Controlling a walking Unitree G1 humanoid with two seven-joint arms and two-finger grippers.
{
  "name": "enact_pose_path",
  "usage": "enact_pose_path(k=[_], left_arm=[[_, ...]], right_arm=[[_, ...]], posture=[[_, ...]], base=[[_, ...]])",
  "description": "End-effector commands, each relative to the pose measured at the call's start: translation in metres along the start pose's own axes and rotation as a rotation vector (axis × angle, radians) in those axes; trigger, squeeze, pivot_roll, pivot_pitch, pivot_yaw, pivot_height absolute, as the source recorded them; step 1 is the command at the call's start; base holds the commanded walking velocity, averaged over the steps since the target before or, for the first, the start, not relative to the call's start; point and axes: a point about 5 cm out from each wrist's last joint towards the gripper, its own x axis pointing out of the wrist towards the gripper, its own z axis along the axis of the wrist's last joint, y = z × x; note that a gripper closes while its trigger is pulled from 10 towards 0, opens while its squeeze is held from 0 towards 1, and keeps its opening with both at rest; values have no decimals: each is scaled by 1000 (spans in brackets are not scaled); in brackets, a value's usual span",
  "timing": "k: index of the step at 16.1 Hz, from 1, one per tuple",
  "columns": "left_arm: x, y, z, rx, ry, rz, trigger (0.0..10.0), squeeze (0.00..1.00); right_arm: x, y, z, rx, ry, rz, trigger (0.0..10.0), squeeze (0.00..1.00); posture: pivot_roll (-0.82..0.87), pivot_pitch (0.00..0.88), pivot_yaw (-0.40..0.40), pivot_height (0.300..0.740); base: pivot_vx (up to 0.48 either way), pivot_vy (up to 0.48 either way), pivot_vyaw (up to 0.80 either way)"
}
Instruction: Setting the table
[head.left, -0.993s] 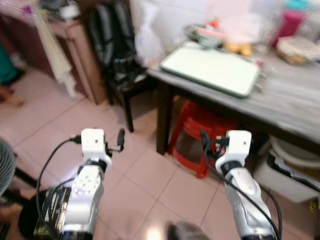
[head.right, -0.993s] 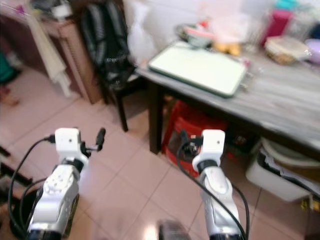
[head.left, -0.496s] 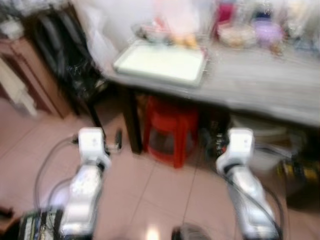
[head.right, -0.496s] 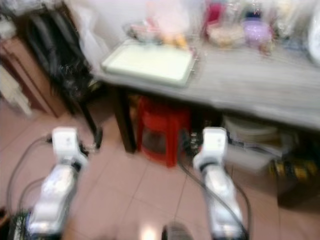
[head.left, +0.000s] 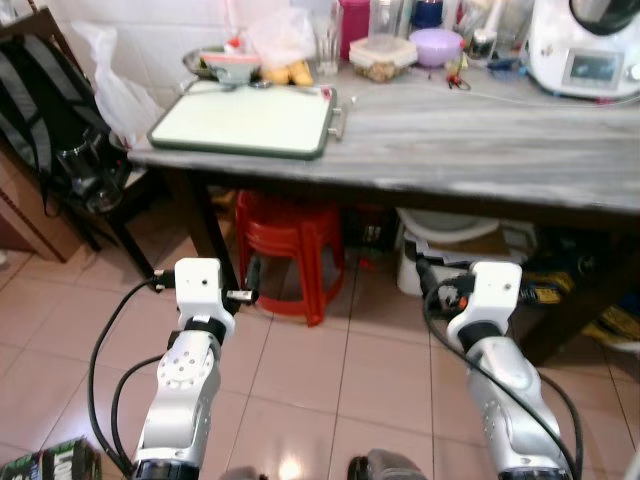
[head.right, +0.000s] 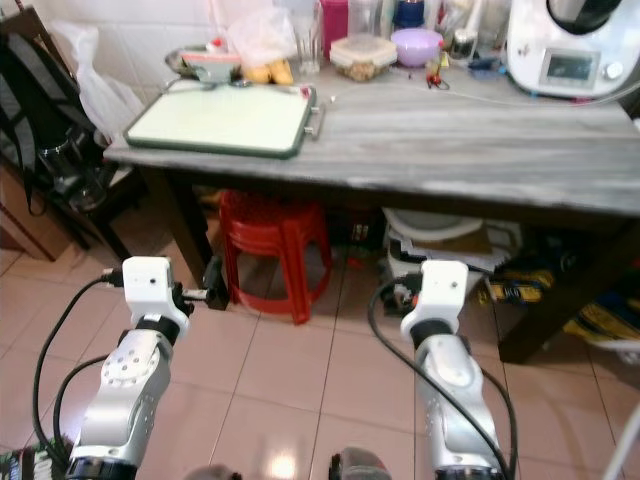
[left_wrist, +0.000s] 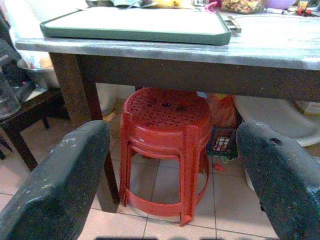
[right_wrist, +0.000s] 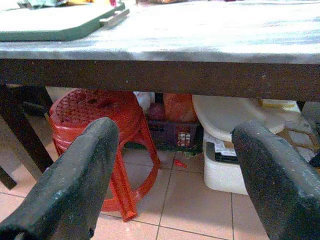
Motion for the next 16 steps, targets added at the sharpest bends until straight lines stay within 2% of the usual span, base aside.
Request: enact_pose_path(k=[1,3,4,7,8,9,10,11,12,16], left_arm=[[-1,7,0,14,5,20,10000,0],[-1,7,0,18,6,19,10000,0],[-1,7,0,19,6,19,10000,0],[0,6,1,20,-4,12,10000,0],[-1,4,3,15,-12,-14,10000,0],[-2,0,4,9,-21,-56,10000,0],[-3,-2,4,15,-21,-73,10000,0],[-3,-4,5,9,-22,-84,10000,0],[-3,-4,5,6,-22,-85,10000,0],[-4,-5,5,-1,-21,-96,10000,0]], right_arm=[[1,3,0,23,10,-5,10000,0],[1,2,2,-23,4,-10,10000,0],[1,2,2,-10,2,-2,10000,0],[2,3,2,-57,4,7,10000,0],[2,2,2,-119,8,-29,10000,0],[3,2,0,-106,13,-49,10000,0],[3,0,-1,-93,18,-66,10000,0],[4,-2,-1,-118,15,-87,10000,0],[3,-2,-2,-93,25,-69,10000,0],[1,-1,1,-67,5,-56,10000,0]], posture=[[-43,13,30,740],[-44,11,30,740],[-43,11,30,740],[-43,9,29,740],[-43,9,29,740],[-43,8,29,740],[-43,8,30,740],[-44,9,30,740],[-44,10,30,740],[-43,17,28,740]], base=[[-285,0,0],[-291,0,0],[-300,0,0],[-209,0,0],[0,0,0],[0,0,0],[0,0,0],[0,0,0],[0,0,0],[0,-437,0]])
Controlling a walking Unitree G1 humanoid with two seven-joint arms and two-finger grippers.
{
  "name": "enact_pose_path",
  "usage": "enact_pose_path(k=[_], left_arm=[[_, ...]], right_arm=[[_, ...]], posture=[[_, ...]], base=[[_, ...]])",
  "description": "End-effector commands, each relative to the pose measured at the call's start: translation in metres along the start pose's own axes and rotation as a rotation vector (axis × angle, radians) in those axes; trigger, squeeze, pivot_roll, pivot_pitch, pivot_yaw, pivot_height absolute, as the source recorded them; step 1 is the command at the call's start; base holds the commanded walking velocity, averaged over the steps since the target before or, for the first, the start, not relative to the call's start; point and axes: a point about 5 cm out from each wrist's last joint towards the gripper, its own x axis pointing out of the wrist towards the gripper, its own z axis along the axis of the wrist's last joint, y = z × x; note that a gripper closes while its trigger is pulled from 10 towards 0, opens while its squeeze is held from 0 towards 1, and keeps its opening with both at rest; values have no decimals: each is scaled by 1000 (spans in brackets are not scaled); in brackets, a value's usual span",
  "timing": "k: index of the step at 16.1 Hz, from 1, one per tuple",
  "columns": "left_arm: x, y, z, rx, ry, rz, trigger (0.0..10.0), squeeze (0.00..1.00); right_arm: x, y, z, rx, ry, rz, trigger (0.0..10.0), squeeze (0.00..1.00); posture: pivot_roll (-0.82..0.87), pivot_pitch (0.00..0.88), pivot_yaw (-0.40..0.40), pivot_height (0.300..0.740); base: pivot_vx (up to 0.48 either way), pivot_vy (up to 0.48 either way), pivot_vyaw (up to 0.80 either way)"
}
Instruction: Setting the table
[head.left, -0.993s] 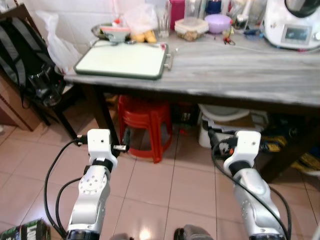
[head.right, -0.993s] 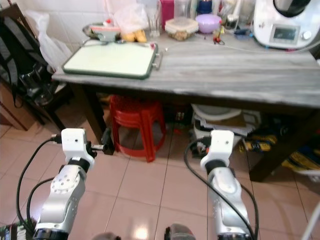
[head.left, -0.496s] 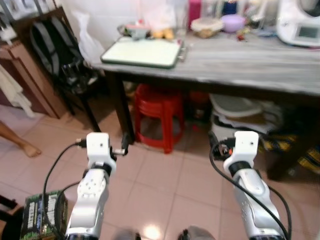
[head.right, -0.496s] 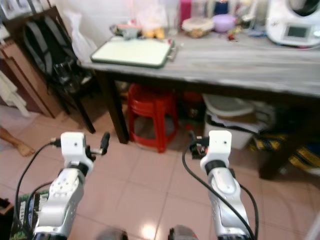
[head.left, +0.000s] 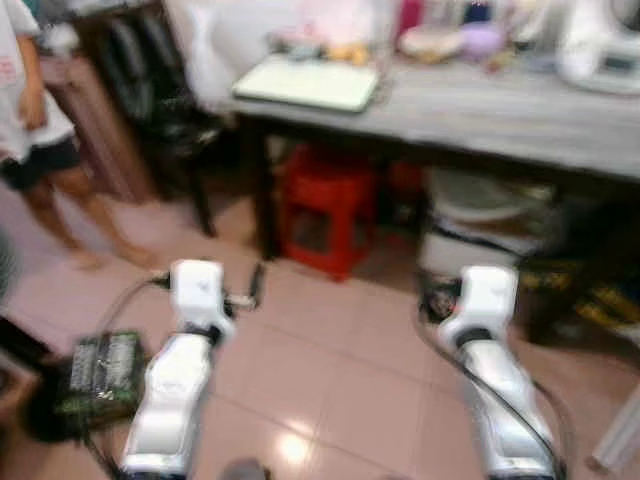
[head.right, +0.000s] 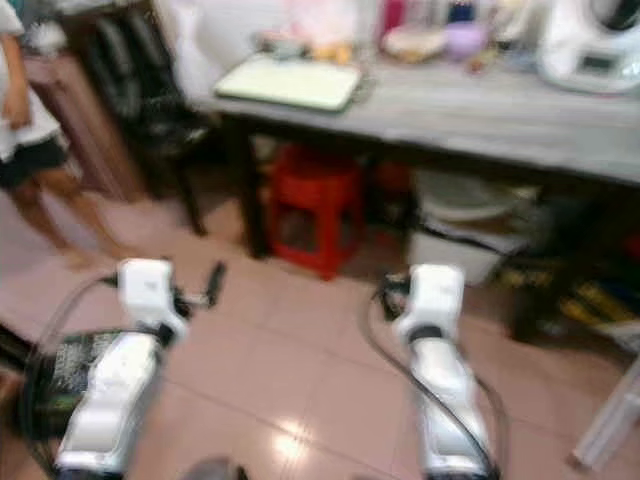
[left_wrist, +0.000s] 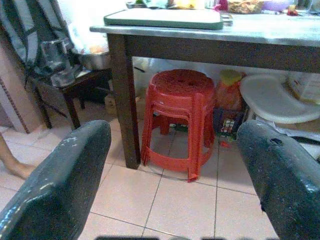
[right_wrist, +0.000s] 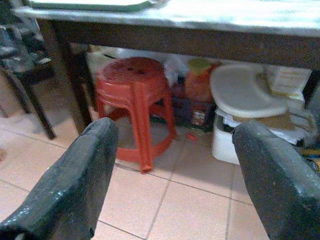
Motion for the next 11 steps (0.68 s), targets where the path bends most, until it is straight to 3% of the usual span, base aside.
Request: enact_pose_path(k=[1,3,6,11], left_arm=[[3,-6,5,-11,-18,-26,10000,0],[3,-6,6,-15,-19,-27,10000,0],[2,-6,5,-20,-19,-25,10000,0],[3,-8,7,-18,-25,-36,10000,0]], right_arm=[[0,-7,5,-2,-14,-18,10000,0],[2,-7,6,-2,-17,-16,10000,0],[2,-6,6,0,-17,-8,10000,0],[2,-5,8,2,-32,3,10000,0]], posture=[[-43,16,27,740],[-42,19,25,740],[-42,19,24,740],[-43,14,26,740]], base=[[0,-480,0],[0,-476,0],[0,-472,-800],[0,-461,0]])
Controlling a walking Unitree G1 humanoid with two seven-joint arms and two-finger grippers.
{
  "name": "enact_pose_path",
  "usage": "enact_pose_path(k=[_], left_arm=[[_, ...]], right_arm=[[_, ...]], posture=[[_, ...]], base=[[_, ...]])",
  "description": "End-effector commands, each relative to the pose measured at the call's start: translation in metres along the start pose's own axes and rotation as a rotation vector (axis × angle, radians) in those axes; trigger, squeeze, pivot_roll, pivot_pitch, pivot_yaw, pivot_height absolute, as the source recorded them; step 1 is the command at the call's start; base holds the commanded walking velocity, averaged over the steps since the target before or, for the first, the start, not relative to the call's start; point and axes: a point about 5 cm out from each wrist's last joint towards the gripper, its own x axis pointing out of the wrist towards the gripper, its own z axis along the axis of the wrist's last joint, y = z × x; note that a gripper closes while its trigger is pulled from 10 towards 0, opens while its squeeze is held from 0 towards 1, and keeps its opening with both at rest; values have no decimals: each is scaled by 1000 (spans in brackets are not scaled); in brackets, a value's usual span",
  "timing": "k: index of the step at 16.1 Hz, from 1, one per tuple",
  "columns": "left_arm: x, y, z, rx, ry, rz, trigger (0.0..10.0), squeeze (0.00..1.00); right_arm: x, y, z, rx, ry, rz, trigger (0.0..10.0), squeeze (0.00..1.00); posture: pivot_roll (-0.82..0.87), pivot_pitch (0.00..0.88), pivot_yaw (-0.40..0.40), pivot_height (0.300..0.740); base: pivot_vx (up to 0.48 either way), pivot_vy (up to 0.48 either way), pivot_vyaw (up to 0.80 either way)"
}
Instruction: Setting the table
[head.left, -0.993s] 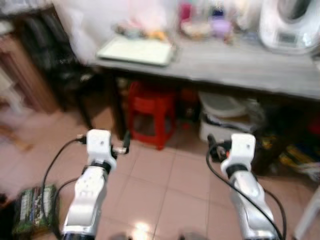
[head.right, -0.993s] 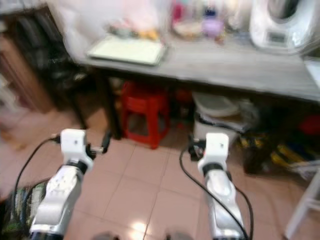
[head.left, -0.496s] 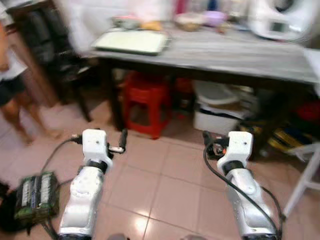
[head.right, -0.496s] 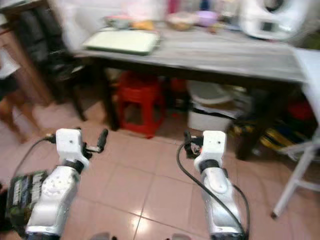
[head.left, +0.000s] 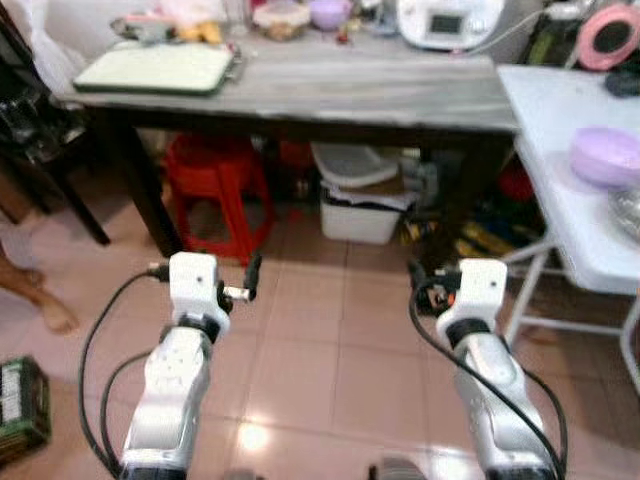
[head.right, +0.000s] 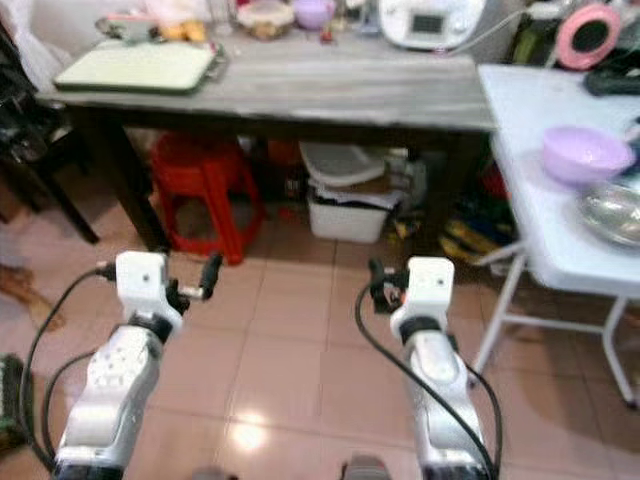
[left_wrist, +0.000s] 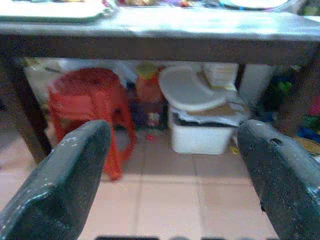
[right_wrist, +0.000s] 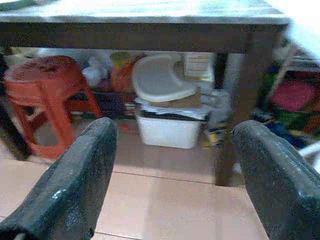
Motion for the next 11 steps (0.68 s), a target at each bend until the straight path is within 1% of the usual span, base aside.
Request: enact_pose_path(k=[1,5,11], left_arm=[[0,2,3,13,-8,-3,10000,0],[1,1,5,11,-16,-12,10000,0],[1,-4,7,20,-26,-42,10000,0]], right_arm=[[2,1,5,8,-20,5,10000,0],[4,2,6,14,-26,14,10000,0],[6,3,8,18,-36,17,10000,0]], posture=[[-41,12,26,740],[-36,7,26,740],[-35,5,25,740]], base=[[0,-450,0],[0,-432,0],[288,-380,0]])
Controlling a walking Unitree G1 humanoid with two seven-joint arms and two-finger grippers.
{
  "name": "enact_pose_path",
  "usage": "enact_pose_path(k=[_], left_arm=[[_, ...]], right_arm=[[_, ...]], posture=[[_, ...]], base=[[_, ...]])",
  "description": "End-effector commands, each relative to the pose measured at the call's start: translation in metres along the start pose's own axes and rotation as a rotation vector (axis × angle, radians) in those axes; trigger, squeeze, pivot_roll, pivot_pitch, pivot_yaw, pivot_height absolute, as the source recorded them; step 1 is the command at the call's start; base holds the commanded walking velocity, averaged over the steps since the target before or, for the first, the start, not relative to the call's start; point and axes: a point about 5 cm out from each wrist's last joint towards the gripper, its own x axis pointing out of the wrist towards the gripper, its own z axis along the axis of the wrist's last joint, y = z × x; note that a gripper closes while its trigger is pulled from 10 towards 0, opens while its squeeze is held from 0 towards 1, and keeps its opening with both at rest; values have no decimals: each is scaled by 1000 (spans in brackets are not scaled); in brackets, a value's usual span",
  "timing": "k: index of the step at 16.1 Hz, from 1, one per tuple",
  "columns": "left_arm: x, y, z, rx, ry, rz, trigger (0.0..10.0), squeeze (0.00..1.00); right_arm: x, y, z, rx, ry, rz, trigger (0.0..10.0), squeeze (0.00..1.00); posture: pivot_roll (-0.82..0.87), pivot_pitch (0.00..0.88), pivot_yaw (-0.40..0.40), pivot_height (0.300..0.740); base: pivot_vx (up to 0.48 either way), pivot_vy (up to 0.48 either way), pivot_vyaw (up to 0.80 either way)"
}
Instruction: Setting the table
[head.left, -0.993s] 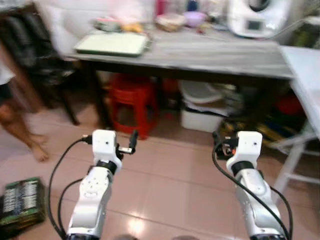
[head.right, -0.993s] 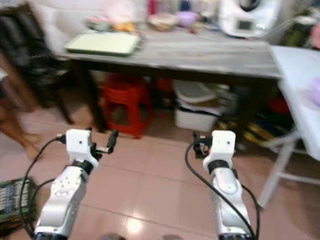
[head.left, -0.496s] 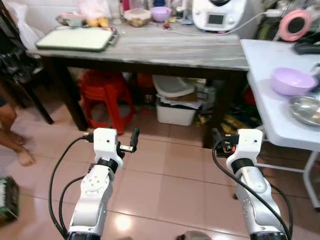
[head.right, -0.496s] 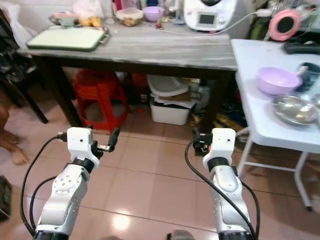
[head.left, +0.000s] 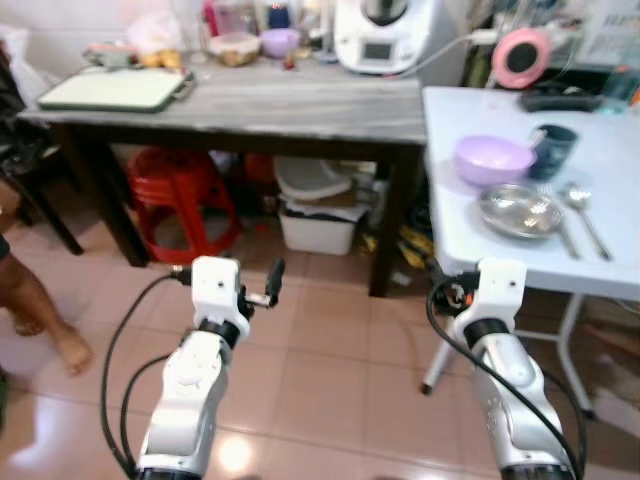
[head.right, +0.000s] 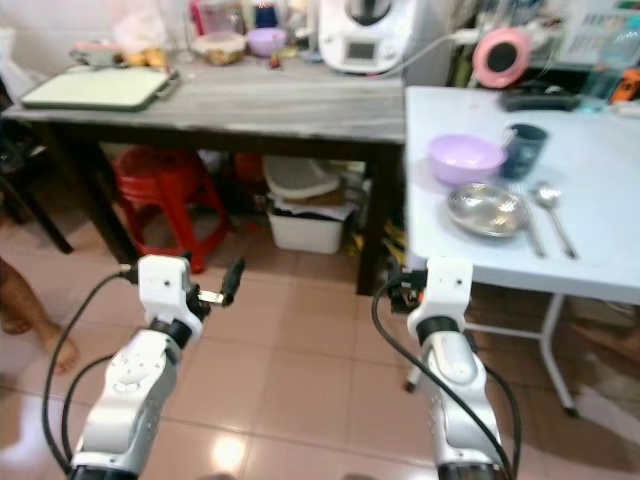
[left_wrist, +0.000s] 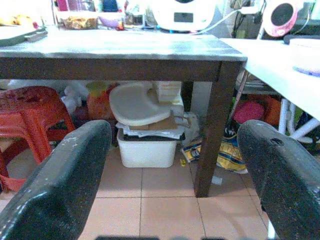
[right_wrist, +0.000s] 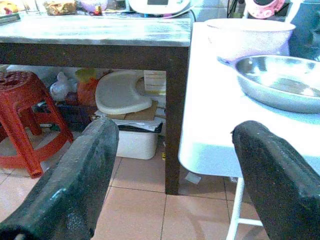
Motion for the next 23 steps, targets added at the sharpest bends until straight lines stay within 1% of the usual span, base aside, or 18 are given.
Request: enact_pose_path(k=[1,2,7,10,11,17,21,23], left_arm=[[0,4,2,12,-1,8,10000,0],[0,3,2,32,-3,-5,10000,0],[-2,0,1,25,-2,-24,10000,0],[-3,0,3,4,-16,-21,10000,0],[-4,0,2,-25,-14,-16,10000,0],[-9,6,3,-31,-23,-8,10000,0],[-8,6,4,-31,-25,-6,10000,0],[-8,4,4,-38,-21,-24,10000,0]], right_arm=[[2,9,5,9,-18,31,10000,0],[3,9,5,8,-18,31,10000,0],[2,9,4,9,-17,30,10000,0],[2,10,4,9,-19,30,10000,0],[3,10,4,9,-19,31,10000,0],[5,13,4,10,-17,40,10000,0],[5,13,5,12,-19,42,10000,0],[4,10,4,5,-23,12,10000,0]], posture=[[-35,5,25,740],[-35,6,25,740],[-33,12,26,740],[-30,14,24,740],[-29,15,23,740],[-19,19,18,740],[-19,20,19,740],[-19,21,18,740]], base=[[322,-352,0],[364,-311,0],[416,-52,0],[431,0,0],[274,0,0],[0,0,0],[0,0,0],[0,0,0]])
